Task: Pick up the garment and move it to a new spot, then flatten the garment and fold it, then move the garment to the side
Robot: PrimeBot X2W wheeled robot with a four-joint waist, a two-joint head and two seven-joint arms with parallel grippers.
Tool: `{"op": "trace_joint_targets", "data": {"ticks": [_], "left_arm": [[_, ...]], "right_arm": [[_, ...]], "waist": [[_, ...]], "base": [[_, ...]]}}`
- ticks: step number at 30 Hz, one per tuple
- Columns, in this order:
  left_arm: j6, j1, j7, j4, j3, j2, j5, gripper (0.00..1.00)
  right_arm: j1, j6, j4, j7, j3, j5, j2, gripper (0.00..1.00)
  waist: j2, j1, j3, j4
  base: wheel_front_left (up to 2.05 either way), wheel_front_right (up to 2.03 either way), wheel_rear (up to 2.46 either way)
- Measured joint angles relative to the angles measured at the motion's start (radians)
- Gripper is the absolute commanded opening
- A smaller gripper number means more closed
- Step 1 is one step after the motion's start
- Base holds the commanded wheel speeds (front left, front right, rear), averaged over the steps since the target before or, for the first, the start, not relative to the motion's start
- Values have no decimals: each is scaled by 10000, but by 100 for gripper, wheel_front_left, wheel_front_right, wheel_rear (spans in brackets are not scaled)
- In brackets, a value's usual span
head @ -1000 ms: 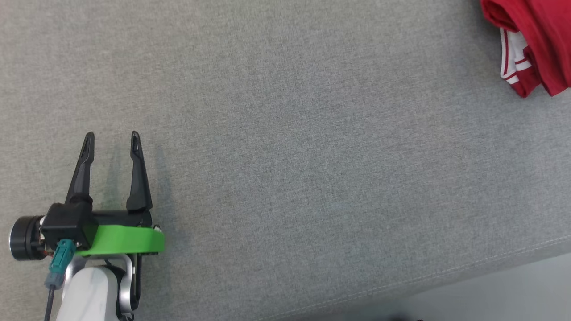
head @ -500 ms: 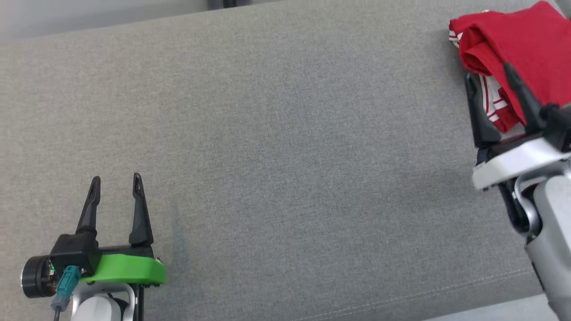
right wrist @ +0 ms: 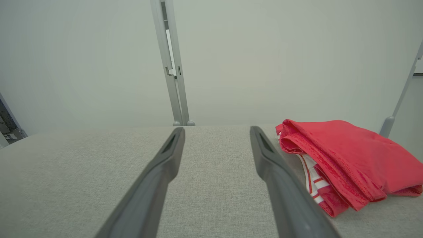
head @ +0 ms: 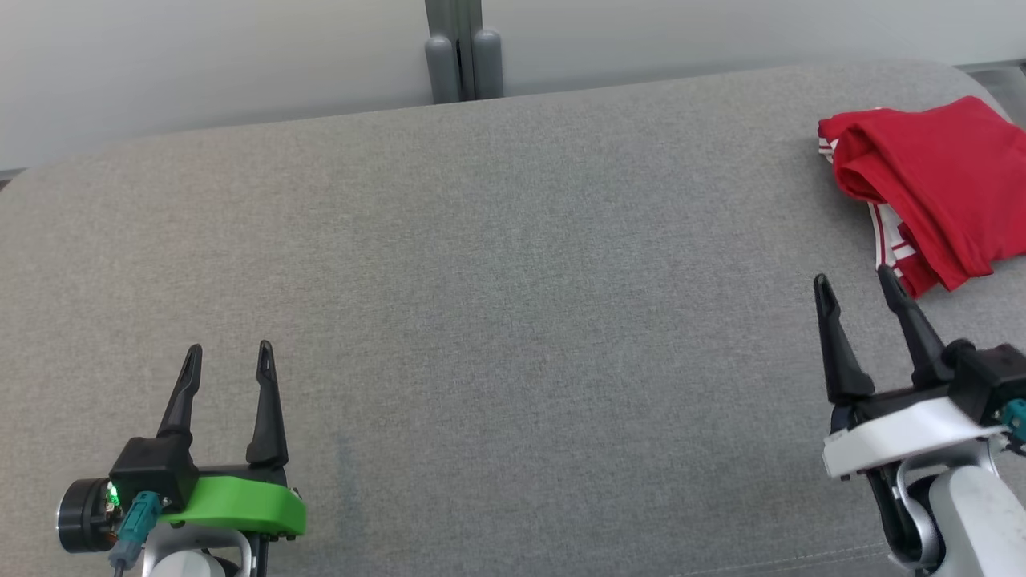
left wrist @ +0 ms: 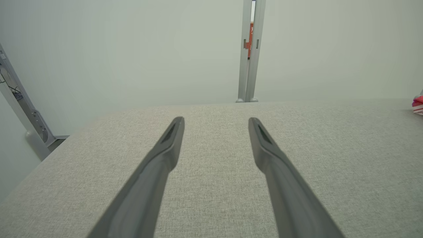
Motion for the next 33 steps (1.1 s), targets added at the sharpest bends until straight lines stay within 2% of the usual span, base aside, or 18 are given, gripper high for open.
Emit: {"op": "trace_joint_targets", "data": {"ticks": [8,15,33], "left_arm": [[-88,184,-12,251,-35,46,-92,100],[-115,323,61,203,-6,176,-201,100],[-90,471,355,-146,-100,332,-456,100]], "right_arm": [[1250,0,-313,0,-90,-403,754,100],[1638,-2,-424,2,-17,-594,1093,100],[1586,0,-543,59,-207,-922,1114,100]], "waist": [[0,0,-745,303],[0,0,-1130,530],[0,0,-1223,675]], "base": [[0,0,0],[0,0,0],[0,0,0]]}}
